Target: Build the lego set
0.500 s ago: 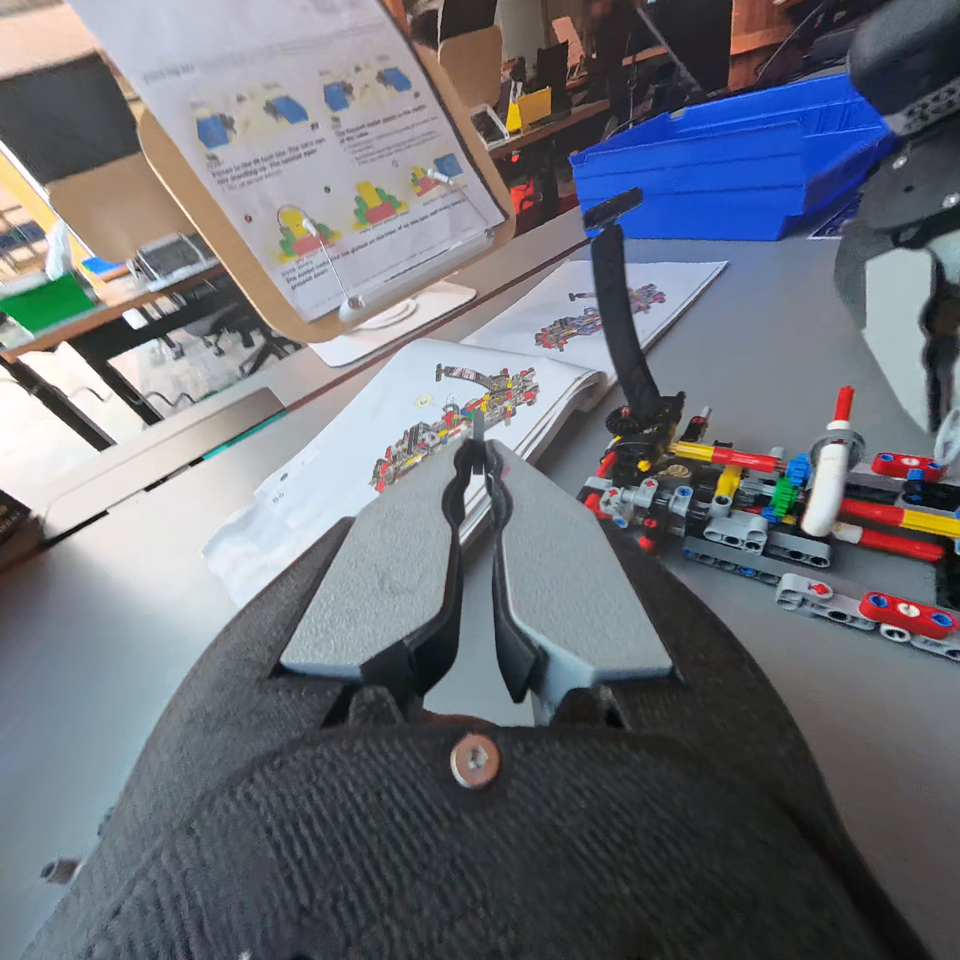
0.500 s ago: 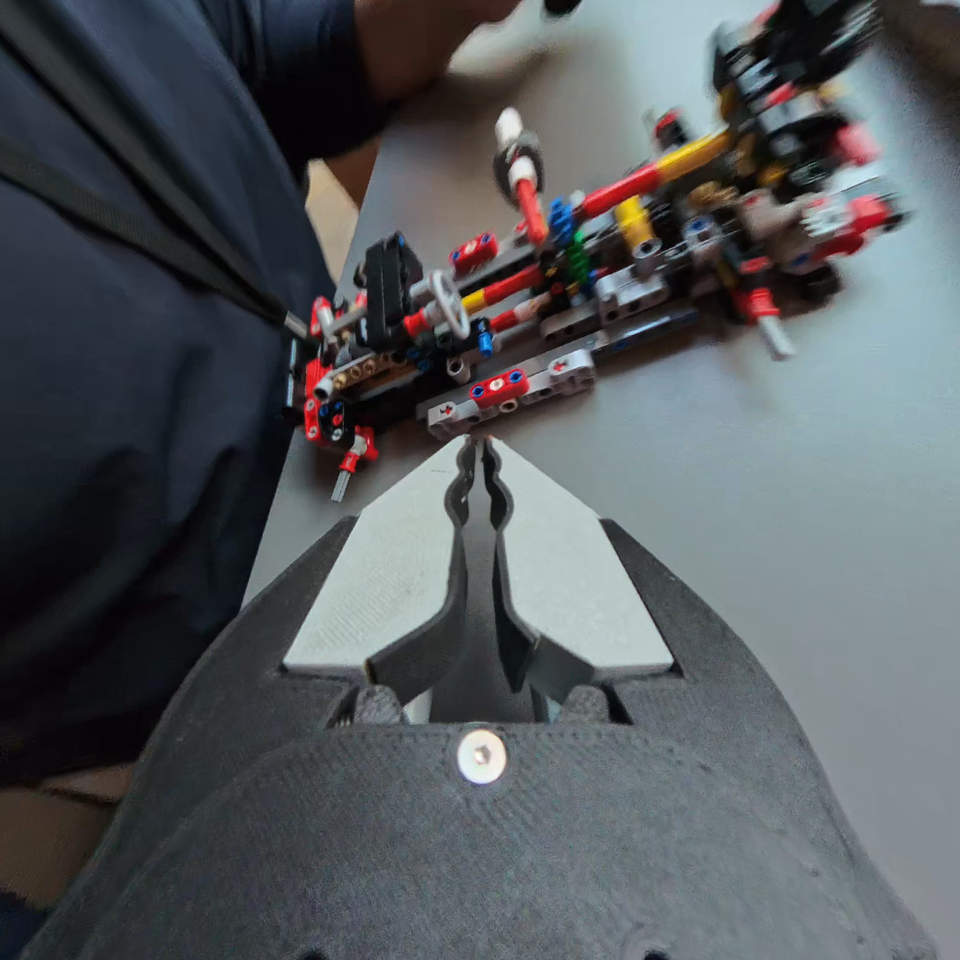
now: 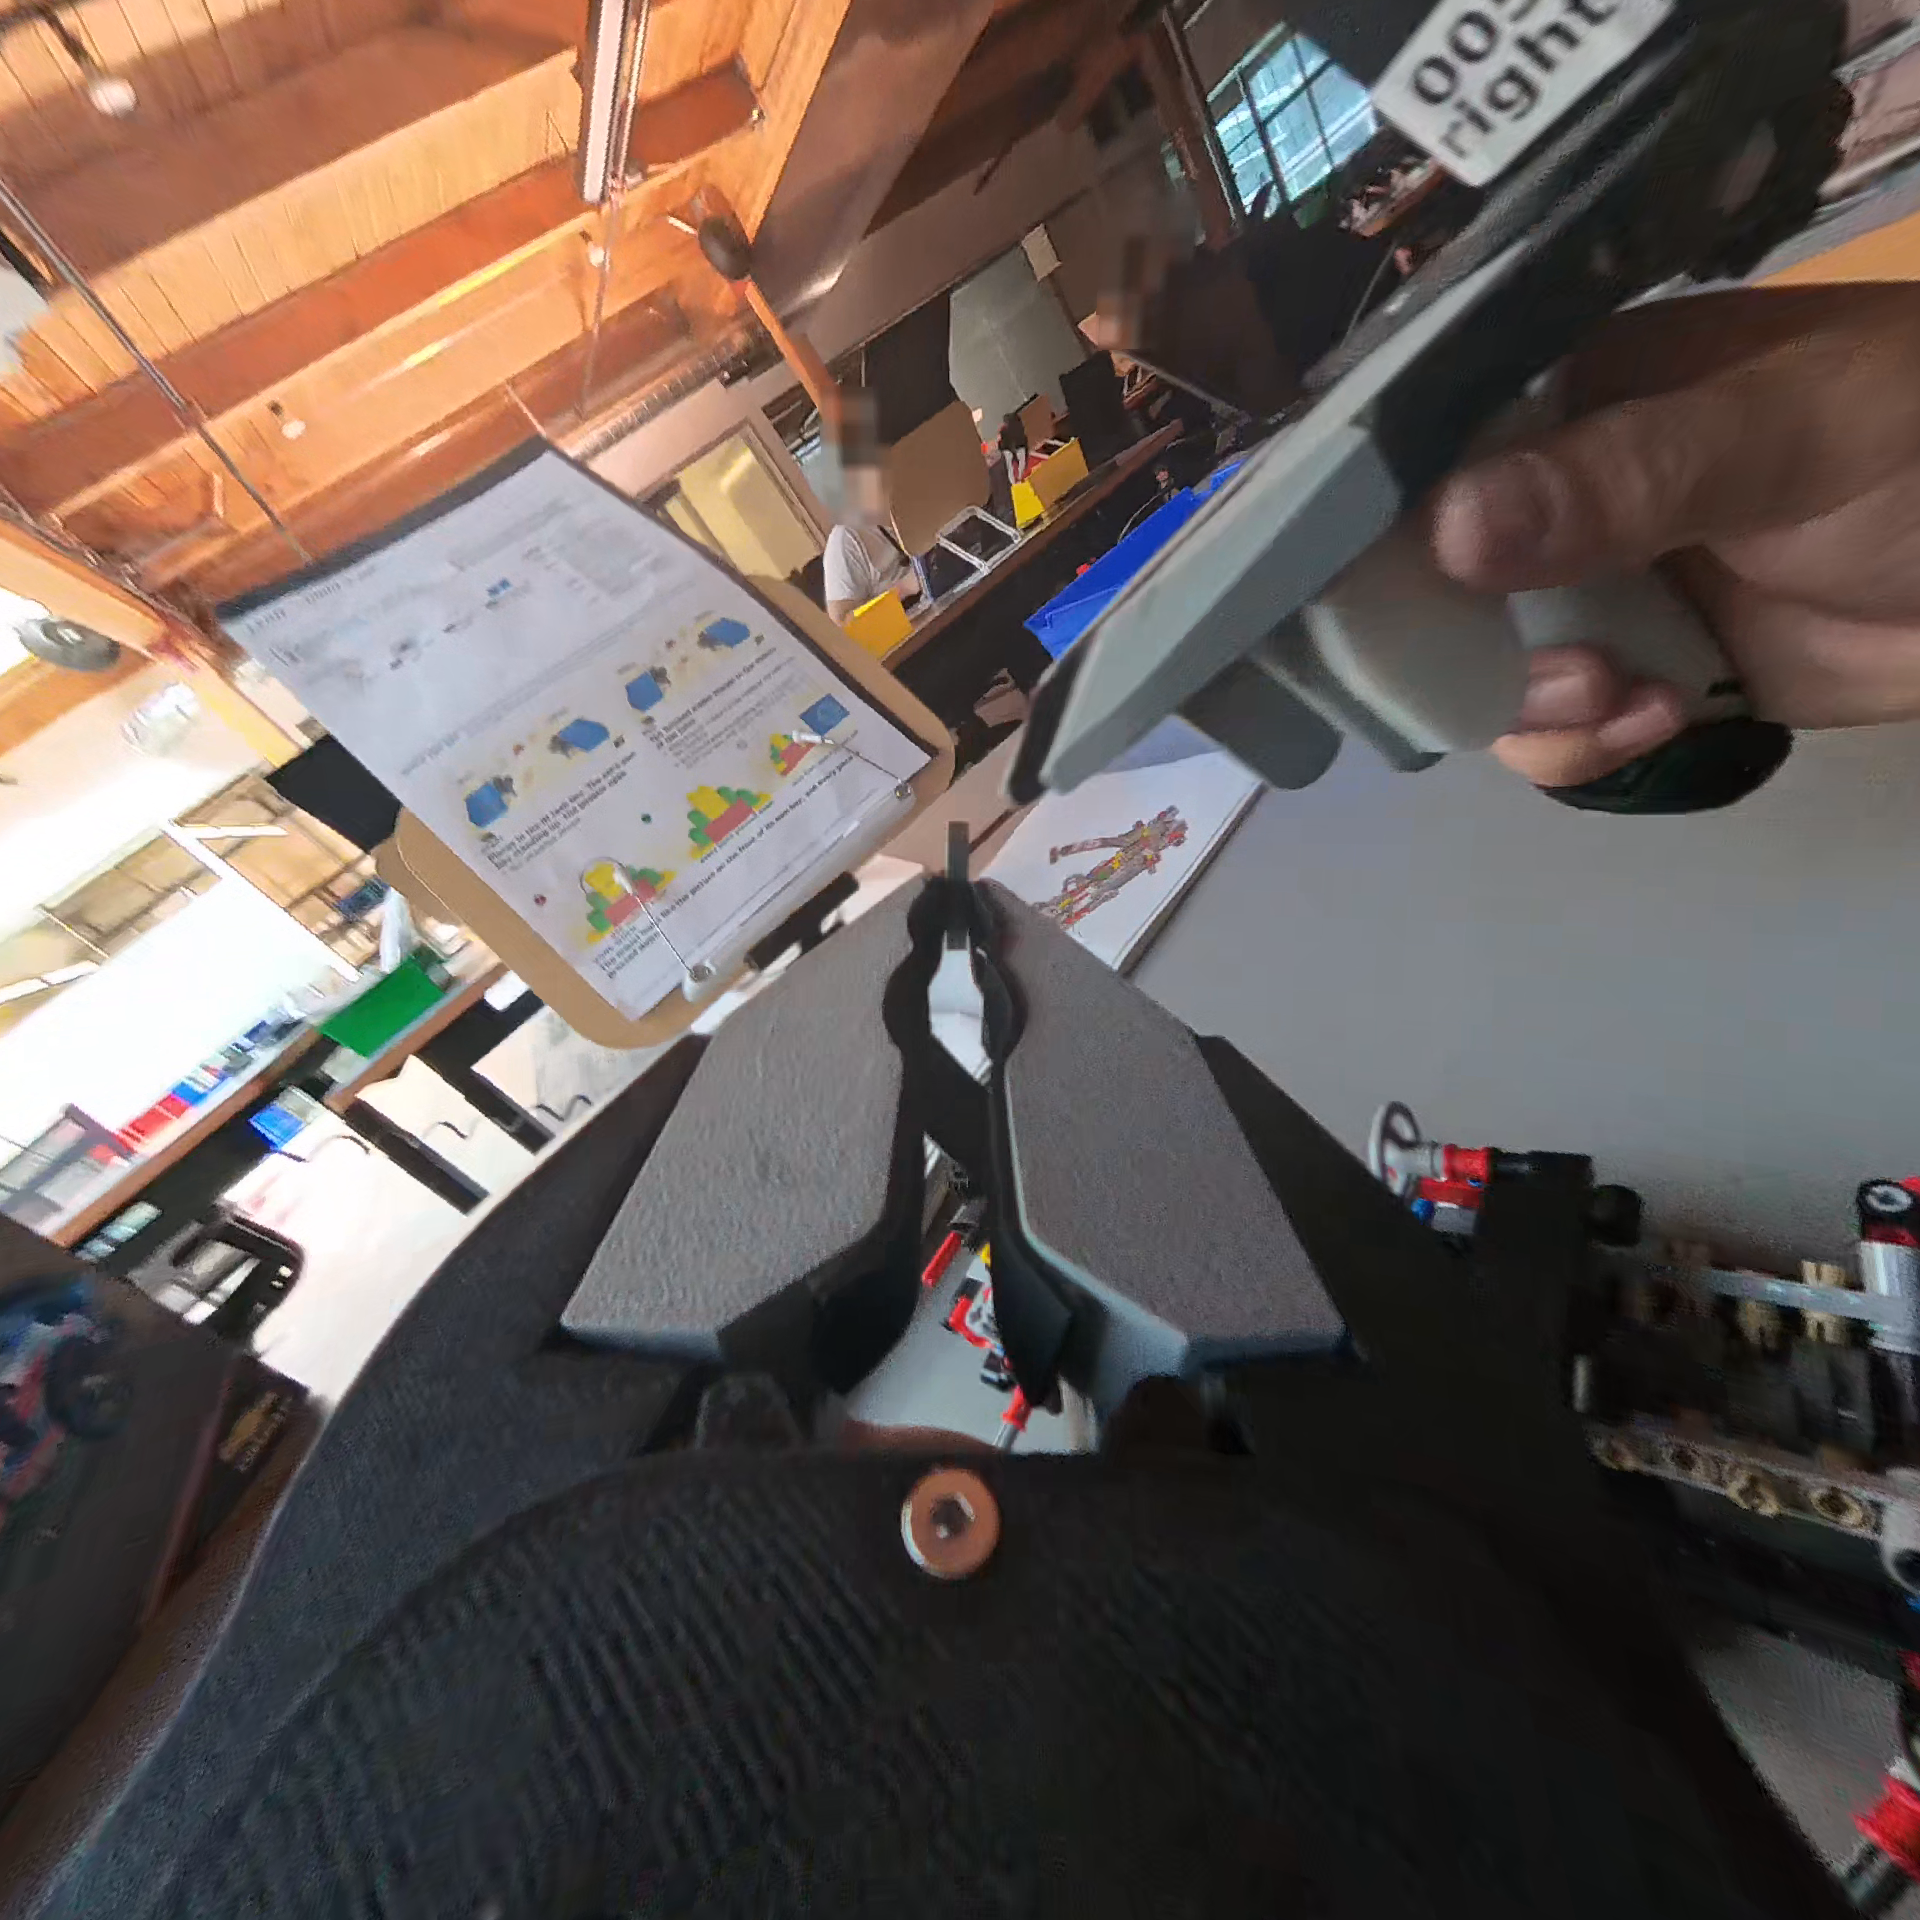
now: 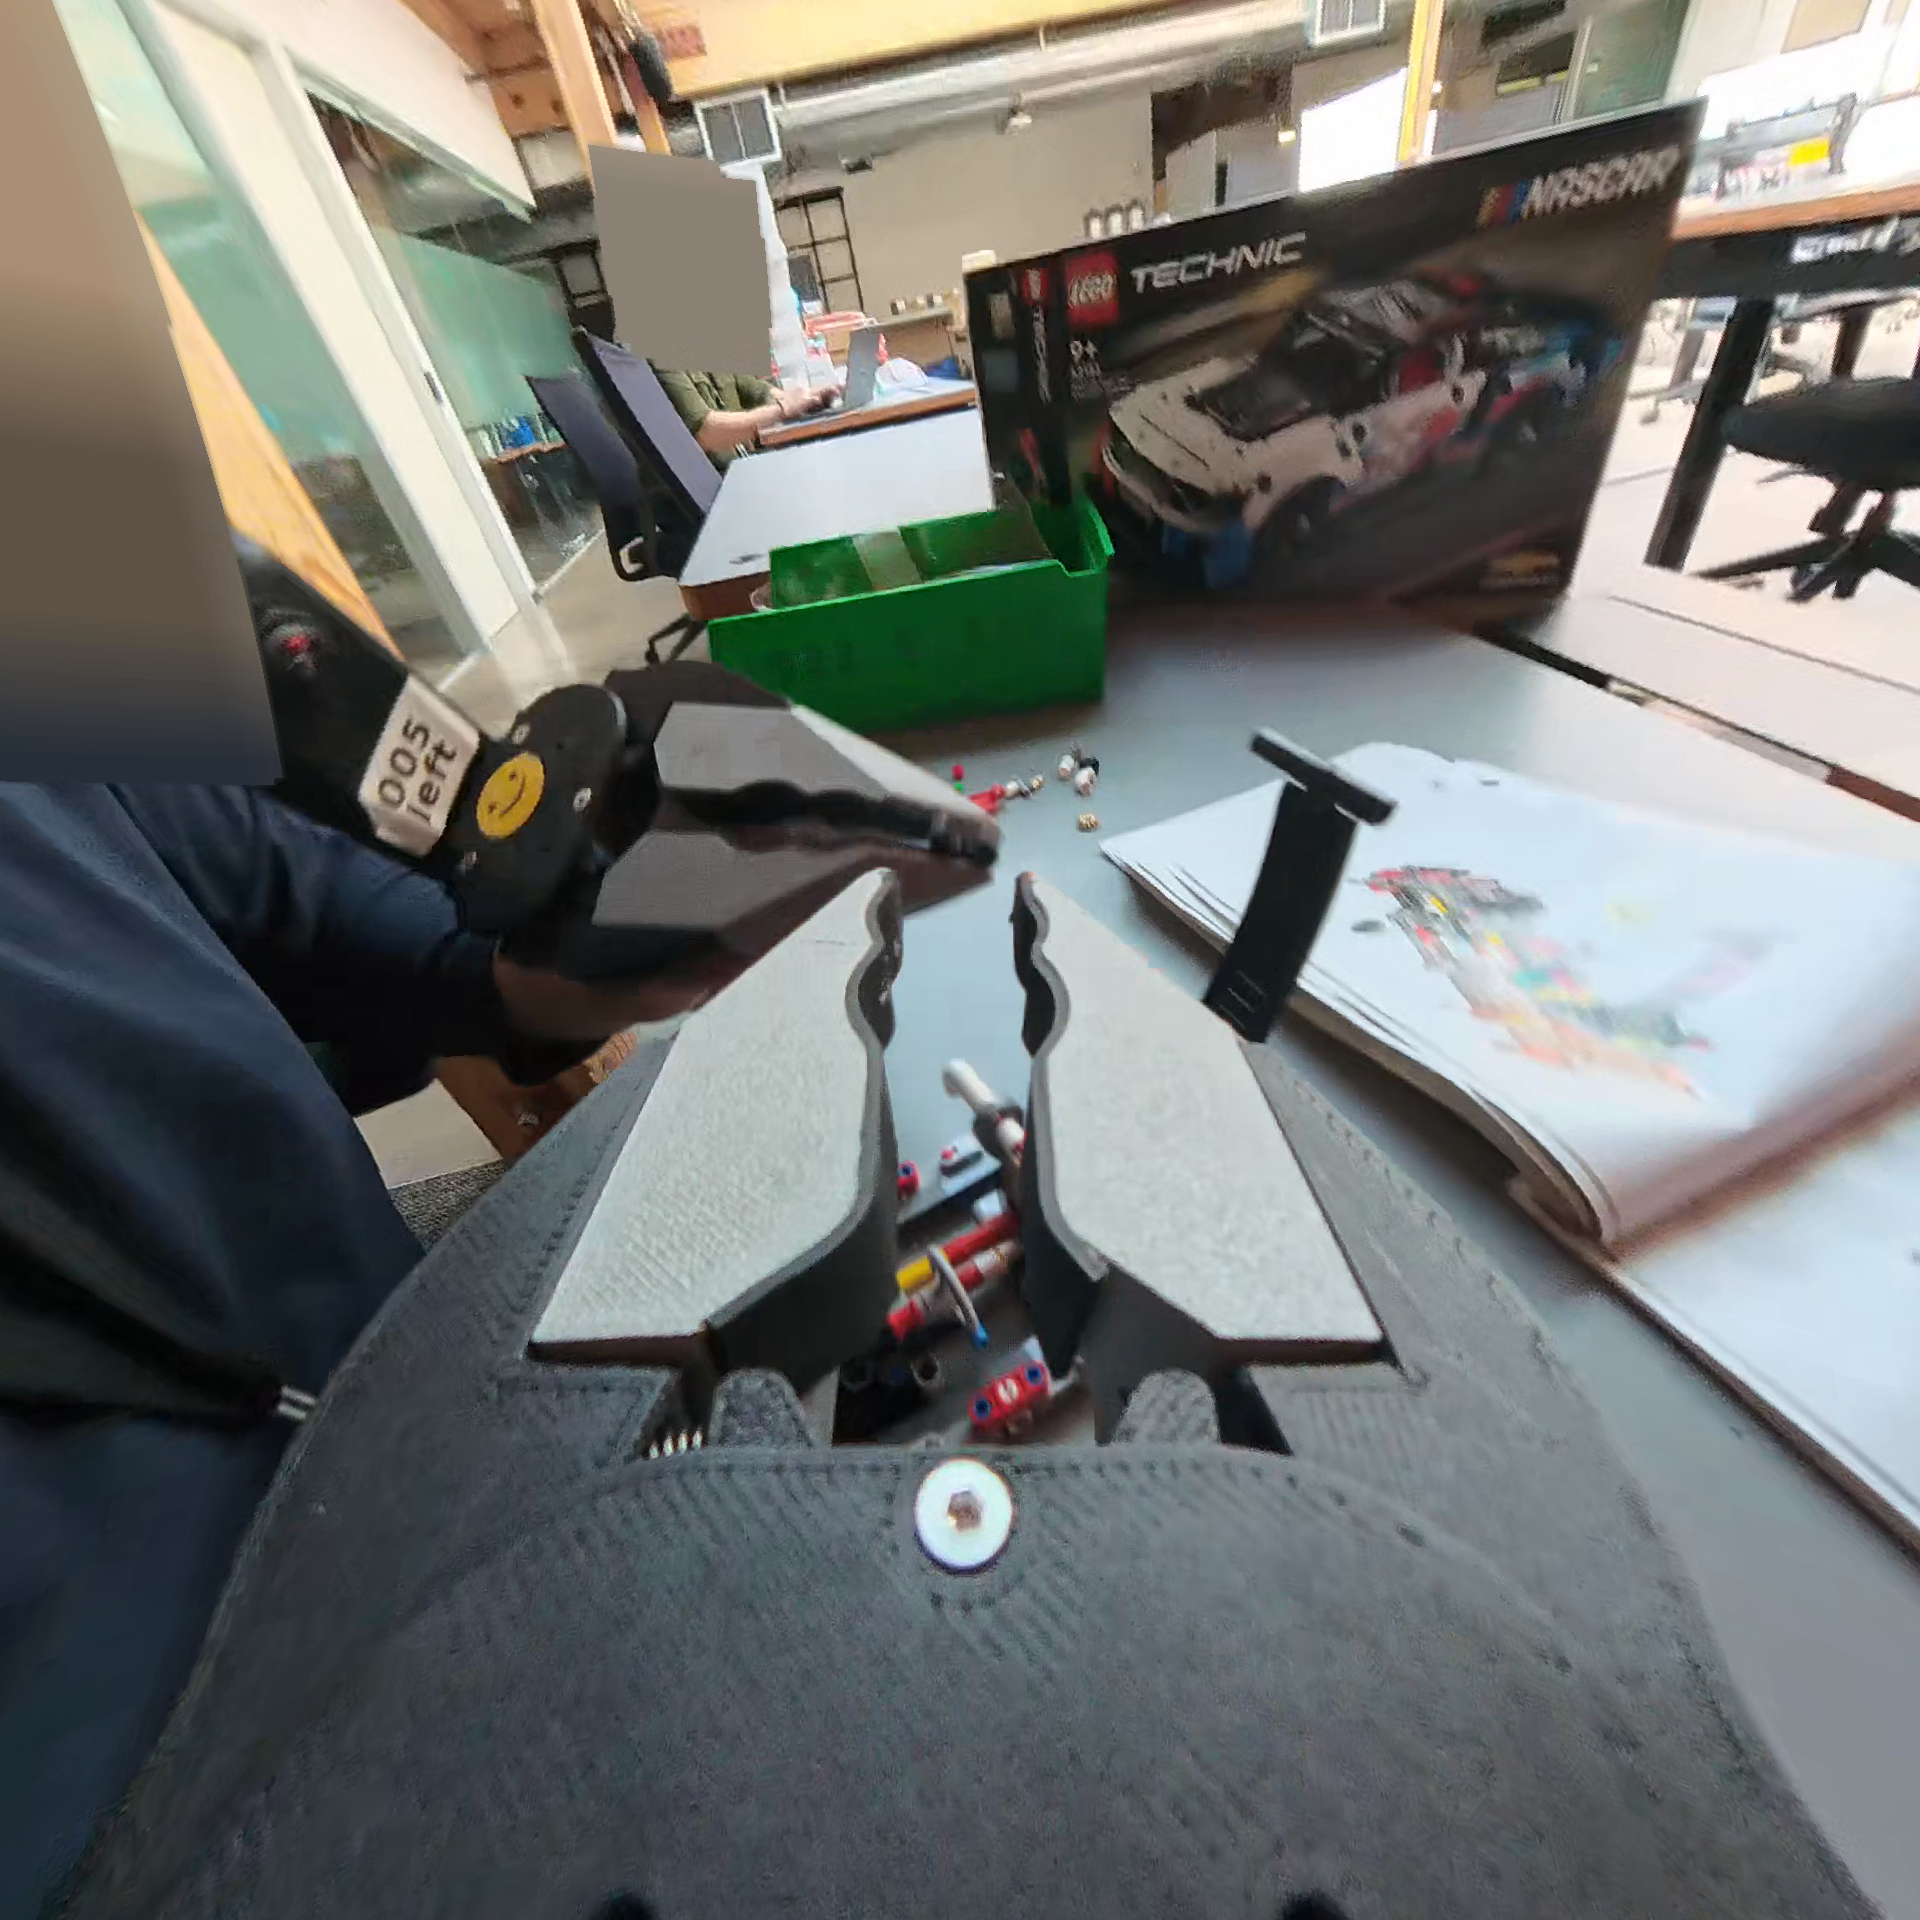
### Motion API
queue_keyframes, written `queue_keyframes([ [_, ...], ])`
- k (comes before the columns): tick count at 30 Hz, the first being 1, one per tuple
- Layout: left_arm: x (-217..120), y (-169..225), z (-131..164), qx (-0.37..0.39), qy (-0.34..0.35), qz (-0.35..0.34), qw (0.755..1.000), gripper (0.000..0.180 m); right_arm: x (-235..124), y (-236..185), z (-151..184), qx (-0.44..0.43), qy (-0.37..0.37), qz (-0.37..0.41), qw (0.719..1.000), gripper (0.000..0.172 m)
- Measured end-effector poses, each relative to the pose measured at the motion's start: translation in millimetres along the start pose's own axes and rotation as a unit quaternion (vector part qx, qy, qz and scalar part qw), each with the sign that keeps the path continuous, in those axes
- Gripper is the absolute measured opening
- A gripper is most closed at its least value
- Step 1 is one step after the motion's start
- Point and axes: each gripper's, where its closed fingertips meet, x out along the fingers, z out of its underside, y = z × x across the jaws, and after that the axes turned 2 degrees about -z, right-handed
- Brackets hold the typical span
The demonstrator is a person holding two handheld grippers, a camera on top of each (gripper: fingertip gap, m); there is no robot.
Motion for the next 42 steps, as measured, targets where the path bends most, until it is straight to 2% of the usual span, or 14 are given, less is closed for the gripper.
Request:
queue_keyframes([
  [4,-5,12,-18,0.043,0.022,-0.013,0.999,0.001,7,-10,-5,-0.026,0.01,-0.008,1.0,0.018],
  [8,-8,13,-25,0.033,0.04,-0.023,0.998,0.001,4,-19,-9,-0.022,0.021,-0.035,0.999,0.014],
  [11,-6,12,-22,0.028,0.03,-0.029,0.999,0.001,6,-16,-8,-0.024,0.022,-0.024,0.999,0.013],
  [21,-1,5,-6,-0.082,0.02,0.018,0.996,0.004,17,1,-3,0.039,0.057,-0.04,0.997,0.013],
  [24,-5,0,5,-0.138,0.013,0.041,0.99,0.017,17,13,0,0.034,0.054,-0.038,0.997,0.013],
  [28,-10,-40,30,-0.195,-0.001,0.066,0.979,0.018,-3,49,2,-0.001,0.045,-0.015,0.999,0.013],
  [31,-6,-63,68,-0.23,-0.068,0.158,0.958,0.024,-22,93,18,-0.045,0.007,0.045,0.998,0.012],
  [32,-2,-74,83,-0.24,-0.097,0.167,0.951,0.027,-26,106,23,-0.059,0.0,0.065,0.996,0.012],
  [34,10,-100,108,-0.256,-0.129,0.144,0.947,0.031,-30,122,30,-0.07,-0.014,0.074,0.995,0.013],
  [36,18,-114,117,-0.278,-0.117,0.128,0.945,0.029,-30,130,37,-0.071,-0.024,0.07,0.995,0.013],
  [39,19,-112,129,-0.311,-0.116,0.127,0.935,0.026,-29,137,52,-0.074,-0.047,0.067,0.994,0.013],
  [42,19,-112,135,-0.309,-0.105,0.106,0.939,0.025,-27,141,59,-0.078,-0.057,0.065,0.993,0.013],
])
